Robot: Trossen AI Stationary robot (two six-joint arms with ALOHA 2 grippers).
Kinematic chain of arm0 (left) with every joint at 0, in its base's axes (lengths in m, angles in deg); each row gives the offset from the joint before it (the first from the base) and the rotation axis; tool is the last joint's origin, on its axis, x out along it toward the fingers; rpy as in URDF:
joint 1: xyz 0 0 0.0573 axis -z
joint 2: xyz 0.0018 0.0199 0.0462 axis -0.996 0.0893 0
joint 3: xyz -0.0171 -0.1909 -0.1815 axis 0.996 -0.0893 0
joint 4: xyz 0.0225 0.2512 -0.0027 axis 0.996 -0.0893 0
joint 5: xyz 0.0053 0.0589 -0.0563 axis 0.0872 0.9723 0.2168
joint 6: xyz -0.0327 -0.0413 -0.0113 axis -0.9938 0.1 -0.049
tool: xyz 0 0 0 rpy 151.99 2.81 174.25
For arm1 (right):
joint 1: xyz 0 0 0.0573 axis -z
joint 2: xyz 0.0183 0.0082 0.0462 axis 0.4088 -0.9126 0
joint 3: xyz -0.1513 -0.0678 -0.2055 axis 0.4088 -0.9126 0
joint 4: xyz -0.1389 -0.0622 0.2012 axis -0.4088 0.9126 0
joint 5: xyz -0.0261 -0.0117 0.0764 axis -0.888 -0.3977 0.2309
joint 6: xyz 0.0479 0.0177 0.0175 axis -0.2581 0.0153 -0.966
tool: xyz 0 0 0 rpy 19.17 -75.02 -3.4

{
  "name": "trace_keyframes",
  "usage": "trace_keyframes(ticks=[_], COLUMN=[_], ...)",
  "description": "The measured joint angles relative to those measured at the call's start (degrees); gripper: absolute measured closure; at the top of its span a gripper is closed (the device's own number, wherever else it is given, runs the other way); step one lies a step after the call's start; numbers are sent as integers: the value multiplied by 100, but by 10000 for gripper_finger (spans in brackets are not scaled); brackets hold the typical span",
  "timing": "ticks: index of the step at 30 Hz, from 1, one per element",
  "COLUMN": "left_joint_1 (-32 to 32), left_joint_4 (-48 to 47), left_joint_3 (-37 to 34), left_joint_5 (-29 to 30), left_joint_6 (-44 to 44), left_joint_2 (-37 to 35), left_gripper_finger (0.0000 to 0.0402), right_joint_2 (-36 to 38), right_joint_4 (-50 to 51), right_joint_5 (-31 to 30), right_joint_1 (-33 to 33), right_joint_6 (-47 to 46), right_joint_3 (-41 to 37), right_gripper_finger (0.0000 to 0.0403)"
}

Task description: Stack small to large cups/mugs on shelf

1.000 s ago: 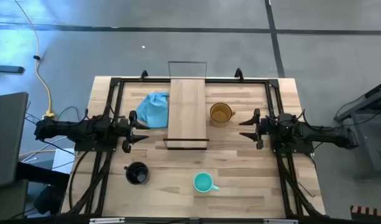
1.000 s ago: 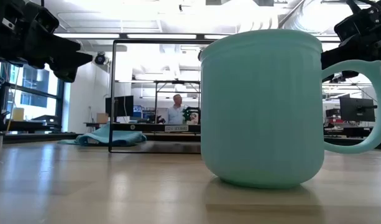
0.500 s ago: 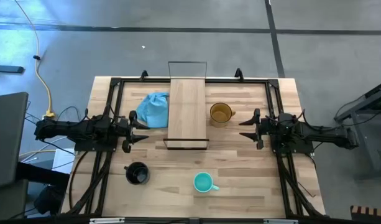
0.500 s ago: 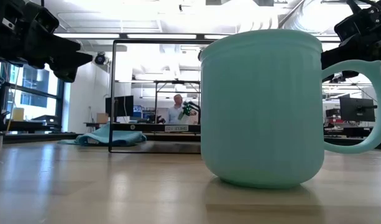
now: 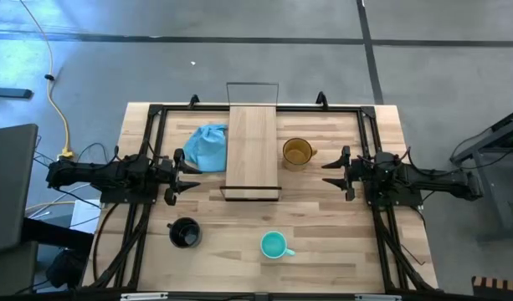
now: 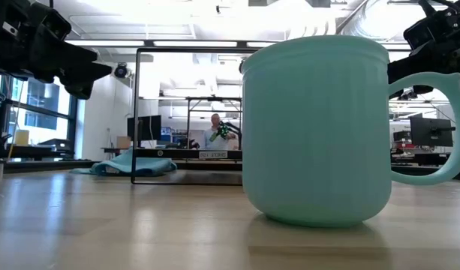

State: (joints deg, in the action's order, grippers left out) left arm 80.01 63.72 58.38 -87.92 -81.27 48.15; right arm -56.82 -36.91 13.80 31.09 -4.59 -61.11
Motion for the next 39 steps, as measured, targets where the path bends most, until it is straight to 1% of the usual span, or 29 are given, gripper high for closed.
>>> trace_keyframes(ticks=[34, 36, 39], left_joint_1=[0, 0, 0], left_joint_4=[10, 13, 43], left_joint_3=[1, 1, 1], left_joint_5=[-1, -27, -195], left_joint_6=[-13, -326, -1412], left_joint_2=[0, 0, 0], left_gripper_finger=[222, 222, 222], right_joint_2=[-1, -1, 0], right_joint_4=[2, 1, 1], right_joint_5=[-20, -18, -17], right_joint_1=[-1, 0, 0], right_joint_6=[0, 0, 0], right_joint_3=[0, 0, 0], right_gripper_finger=[208, 208, 208])
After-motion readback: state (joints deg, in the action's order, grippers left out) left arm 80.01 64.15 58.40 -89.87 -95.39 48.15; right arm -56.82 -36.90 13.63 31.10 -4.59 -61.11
